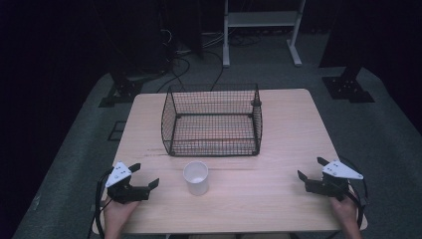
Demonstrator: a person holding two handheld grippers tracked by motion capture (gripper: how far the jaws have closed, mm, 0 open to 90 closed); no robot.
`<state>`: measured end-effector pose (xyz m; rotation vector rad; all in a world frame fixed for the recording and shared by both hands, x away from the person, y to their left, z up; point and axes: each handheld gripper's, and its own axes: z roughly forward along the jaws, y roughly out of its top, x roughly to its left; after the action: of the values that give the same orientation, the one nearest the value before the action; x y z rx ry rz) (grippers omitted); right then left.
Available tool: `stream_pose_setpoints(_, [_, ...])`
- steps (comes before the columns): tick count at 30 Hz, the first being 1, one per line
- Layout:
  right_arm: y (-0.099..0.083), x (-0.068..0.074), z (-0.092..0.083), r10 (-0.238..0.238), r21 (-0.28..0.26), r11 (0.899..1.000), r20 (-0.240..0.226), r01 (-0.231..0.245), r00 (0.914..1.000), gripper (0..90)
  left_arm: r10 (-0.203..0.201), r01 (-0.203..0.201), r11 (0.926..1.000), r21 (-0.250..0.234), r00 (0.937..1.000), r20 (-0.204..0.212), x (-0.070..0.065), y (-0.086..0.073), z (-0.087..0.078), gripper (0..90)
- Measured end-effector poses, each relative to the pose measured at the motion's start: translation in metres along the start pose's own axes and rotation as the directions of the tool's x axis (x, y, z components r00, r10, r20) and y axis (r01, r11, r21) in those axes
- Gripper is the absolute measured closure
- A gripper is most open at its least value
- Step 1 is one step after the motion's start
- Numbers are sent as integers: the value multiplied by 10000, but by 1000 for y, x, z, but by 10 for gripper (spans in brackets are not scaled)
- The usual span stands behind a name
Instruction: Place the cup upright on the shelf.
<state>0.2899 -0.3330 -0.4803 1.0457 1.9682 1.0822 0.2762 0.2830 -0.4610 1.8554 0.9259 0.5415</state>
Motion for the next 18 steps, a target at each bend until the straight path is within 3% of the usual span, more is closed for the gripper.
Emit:
stream_pose_setpoints(8, [0,0,0,5,1,10000,-8,-5,10000,131,161,-161,9999,31,9997,195,-2,2,2,69])
stream_pose_setpoints(18, [0,0,0,1,8,10000,13,-1,10000,131,368,-350,9987,-382,9982,482,-10,12,-1,68])
